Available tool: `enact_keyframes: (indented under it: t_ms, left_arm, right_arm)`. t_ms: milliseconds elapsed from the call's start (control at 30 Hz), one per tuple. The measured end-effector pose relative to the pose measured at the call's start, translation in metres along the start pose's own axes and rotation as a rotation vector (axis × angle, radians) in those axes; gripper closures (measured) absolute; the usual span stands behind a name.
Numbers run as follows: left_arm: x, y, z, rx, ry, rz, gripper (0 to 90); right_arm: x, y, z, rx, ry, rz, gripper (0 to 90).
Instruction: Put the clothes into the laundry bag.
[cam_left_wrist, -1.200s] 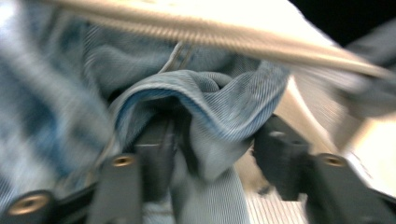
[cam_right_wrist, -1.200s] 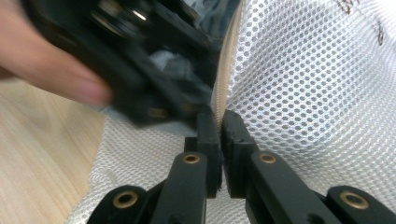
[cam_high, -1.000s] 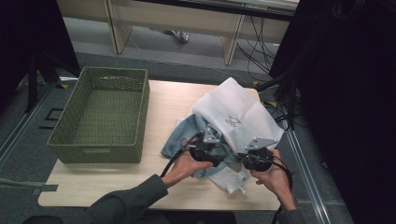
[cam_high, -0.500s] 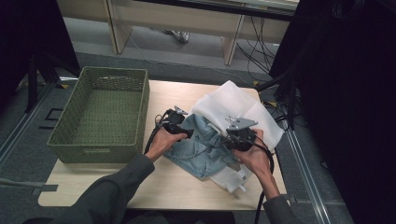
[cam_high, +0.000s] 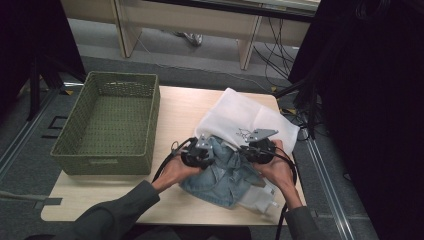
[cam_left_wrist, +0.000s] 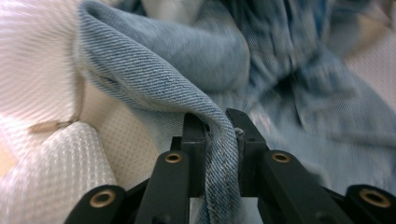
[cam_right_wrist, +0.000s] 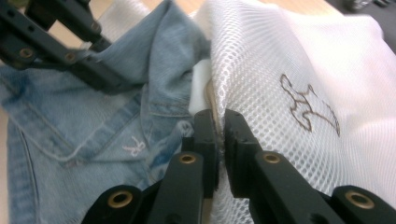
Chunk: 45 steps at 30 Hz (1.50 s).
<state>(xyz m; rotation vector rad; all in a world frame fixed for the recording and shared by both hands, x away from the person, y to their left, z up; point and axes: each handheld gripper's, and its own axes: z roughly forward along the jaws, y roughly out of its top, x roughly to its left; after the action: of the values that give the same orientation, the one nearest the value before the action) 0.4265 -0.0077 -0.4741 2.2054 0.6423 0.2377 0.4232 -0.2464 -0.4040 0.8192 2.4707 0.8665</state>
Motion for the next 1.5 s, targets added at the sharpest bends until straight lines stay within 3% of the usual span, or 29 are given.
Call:
enact_keyframes:
  t_ms: [100, 167, 233, 267, 333, 367, 400, 433, 467, 500, 600, 633, 667, 700, 733, 767, 867, 933, 967, 1000, 1033, 1067, 1100, 1133, 1167, 1267, 1300, 1367, 1500]
  left_arm:
    - [-0.009, -0.010, -0.005, -0.003, -0.011, 0.033, 74.8]
    - [-0.011, -0.012, -0.008, -0.001, -0.024, 0.047, 72.3]
    - [-0.010, -0.012, -0.012, -0.013, -0.034, 0.068, 72.7]
    - [-0.009, -0.012, -0.013, -0.020, -0.030, 0.046, 72.7]
    - [-0.006, -0.011, -0.013, -0.052, -0.050, 0.011, 71.8]
    - [-0.003, -0.011, -0.014, -0.040, -0.053, 0.042, 71.2]
    - [-0.004, -0.012, -0.012, -0.054, -0.052, 0.018, 69.9]
    - [-0.002, -0.012, -0.014, -0.050, -0.045, 0.034, 65.3]
    - [-0.002, -0.012, -0.014, -0.050, -0.045, 0.034, 60.9]
    - [-0.001, -0.011, -0.013, -0.073, -0.046, 0.010, 55.8]
    - [0.007, -0.009, -0.014, -0.124, -0.016, -0.032, 48.6]
    - [0.013, -0.008, -0.011, -0.153, -0.018, -0.080, 49.4]
    - [0.013, -0.008, -0.011, -0.153, -0.018, -0.080, 53.0]
    - [0.013, -0.006, -0.009, -0.160, -0.024, -0.068, 53.0]
    - [0.006, -0.002, -0.004, -0.152, -0.023, -0.031, 70.5]
    - [0.000, 0.002, -0.001, -0.151, -0.036, -0.014, 75.1]
    - [-0.009, 0.008, 0.002, -0.141, -0.002, 0.006, 82.0]
    - [-0.012, 0.016, 0.006, -0.131, 0.047, 0.004, 82.7]
    - [-0.010, 0.021, 0.016, -0.190, 0.089, -0.111, 83.2]
    - [-0.010, 0.021, 0.016, -0.190, 0.089, -0.111, 83.3]
    - [-0.001, 0.023, 0.025, -0.173, 0.157, -0.090, 83.1]
    - [-0.001, 0.023, 0.025, -0.173, 0.157, -0.090, 82.8]
    - [0.012, 0.018, 0.031, -0.135, 0.182, -0.095, 82.3]
    - [0.014, 0.016, 0.033, -0.145, 0.179, -0.143, 81.2]
    - [0.016, 0.014, 0.031, -0.153, 0.172, -0.143, 78.8]
    - [0.016, 0.011, 0.025, -0.149, 0.152, -0.128, 68.8]
    - [0.017, 0.011, 0.021, -0.132, 0.130, -0.124, 68.8]
    - [0.014, 0.008, 0.007, -0.088, 0.105, -0.141, 47.0]
    - [0.007, -0.002, -0.014, -0.016, 0.093, -0.100, 33.8]
  right_arm:
    - [0.001, -0.006, -0.006, -0.014, 0.021, 0.027, 79.8]
    - [0.003, -0.001, -0.007, -0.041, 0.010, 0.049, 67.8]
    - [0.005, 0.003, -0.007, -0.060, 0.002, 0.041, 66.8]
    - [0.007, 0.009, -0.004, -0.083, 0.016, 0.030, 65.8]
    - [0.011, 0.018, 0.004, -0.060, 0.022, 0.002, 64.7]
    - [0.012, 0.023, 0.012, -0.045, 0.008, -0.014, 64.4]
    - [0.013, 0.026, 0.020, -0.033, -0.005, -0.021, 64.0]
    - [0.014, 0.030, 0.031, 0.029, -0.033, -0.050, 65.7]
    - [0.014, 0.030, 0.031, 0.029, -0.033, -0.050, 65.7]
    - [0.012, 0.031, 0.036, 0.050, -0.029, -0.093, 78.9]
    - [0.009, 0.032, 0.034, 0.038, -0.037, -0.098, 84.8]
    - [0.008, 0.033, 0.032, 0.039, -0.022, -0.086, 85.5]
    - [0.008, 0.033, 0.032, 0.039, -0.022, -0.086, 85.5]
    - [0.007, 0.035, 0.028, 0.031, -0.024, -0.083, 85.9]
    - [0.006, 0.037, 0.023, -0.001, -0.002, -0.059, 86.5]
    - [0.007, 0.038, 0.022, -0.026, -0.010, -0.050, 86.6]
    - [0.007, 0.040, 0.015, -0.050, 0.020, -0.040, 86.7]
    - [0.007, 0.040, 0.011, -0.071, 0.042, -0.044, 86.8]
    - [0.010, 0.042, 0.002, -0.074, 0.087, -0.030, 87.0]
    - [0.010, 0.042, 0.002, -0.074, 0.087, -0.030, 87.0]
    - [0.013, 0.042, -0.003, -0.100, 0.094, -0.020, 87.0]
    - [0.014, 0.042, -0.003, -0.102, 0.092, -0.036, 87.0]
    - [0.015, 0.041, -0.004, -0.096, 0.092, -0.033, 86.9]
    - [0.013, 0.040, -0.004, -0.087, 0.110, -0.052, 86.9]
    - [0.013, 0.038, -0.003, -0.081, 0.101, -0.027, 86.9]
    - [0.012, 0.034, -0.002, -0.063, 0.108, -0.023, 86.9]
    - [0.012, 0.032, 0.000, -0.078, 0.104, -0.020, 86.8]
    - [0.013, 0.029, 0.003, -0.070, 0.106, -0.016, 86.6]
    - [0.014, 0.027, 0.004, -0.062, 0.100, -0.005, 86.4]
